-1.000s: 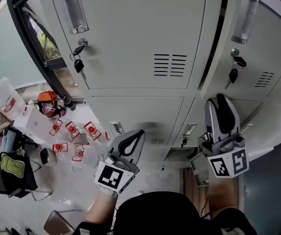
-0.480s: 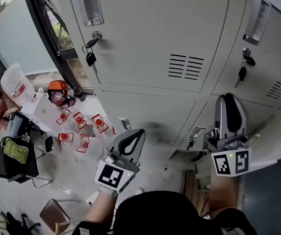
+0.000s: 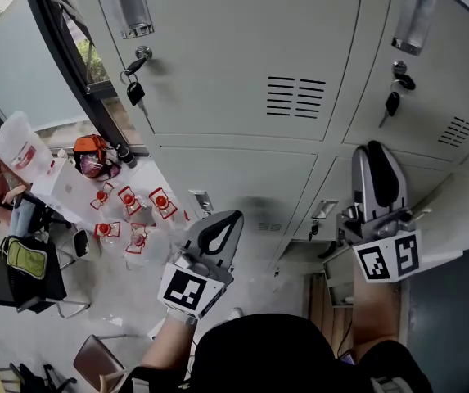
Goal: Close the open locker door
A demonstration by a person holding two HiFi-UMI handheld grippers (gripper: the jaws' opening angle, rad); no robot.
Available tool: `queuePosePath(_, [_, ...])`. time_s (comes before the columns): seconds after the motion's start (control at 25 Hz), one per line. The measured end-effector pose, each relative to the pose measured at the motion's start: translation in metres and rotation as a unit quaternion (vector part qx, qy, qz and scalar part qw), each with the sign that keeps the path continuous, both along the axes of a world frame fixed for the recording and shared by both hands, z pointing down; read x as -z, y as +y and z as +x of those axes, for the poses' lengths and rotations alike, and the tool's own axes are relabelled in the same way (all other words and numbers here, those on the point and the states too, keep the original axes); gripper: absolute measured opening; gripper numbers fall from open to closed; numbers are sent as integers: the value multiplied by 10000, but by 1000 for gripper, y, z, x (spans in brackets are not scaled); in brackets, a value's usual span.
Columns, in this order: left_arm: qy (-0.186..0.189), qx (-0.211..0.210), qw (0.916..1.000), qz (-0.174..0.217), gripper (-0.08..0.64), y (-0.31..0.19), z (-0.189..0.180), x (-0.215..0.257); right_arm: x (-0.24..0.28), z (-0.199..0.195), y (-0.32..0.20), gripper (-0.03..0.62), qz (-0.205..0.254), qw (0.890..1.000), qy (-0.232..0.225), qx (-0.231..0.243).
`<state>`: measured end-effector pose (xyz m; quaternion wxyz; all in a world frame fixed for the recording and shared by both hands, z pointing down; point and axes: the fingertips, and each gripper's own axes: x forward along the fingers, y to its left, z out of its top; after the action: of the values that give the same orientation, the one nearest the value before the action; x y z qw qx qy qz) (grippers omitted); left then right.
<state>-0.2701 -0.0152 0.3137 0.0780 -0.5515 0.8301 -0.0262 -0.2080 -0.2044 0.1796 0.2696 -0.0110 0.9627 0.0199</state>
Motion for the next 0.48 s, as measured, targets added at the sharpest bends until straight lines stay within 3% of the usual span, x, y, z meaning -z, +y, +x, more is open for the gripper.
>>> queuePosePath(0.48, [298,-1089,9934,-225,21,-57,36,-27,-43,58,-8,98,35,9966,593,-563])
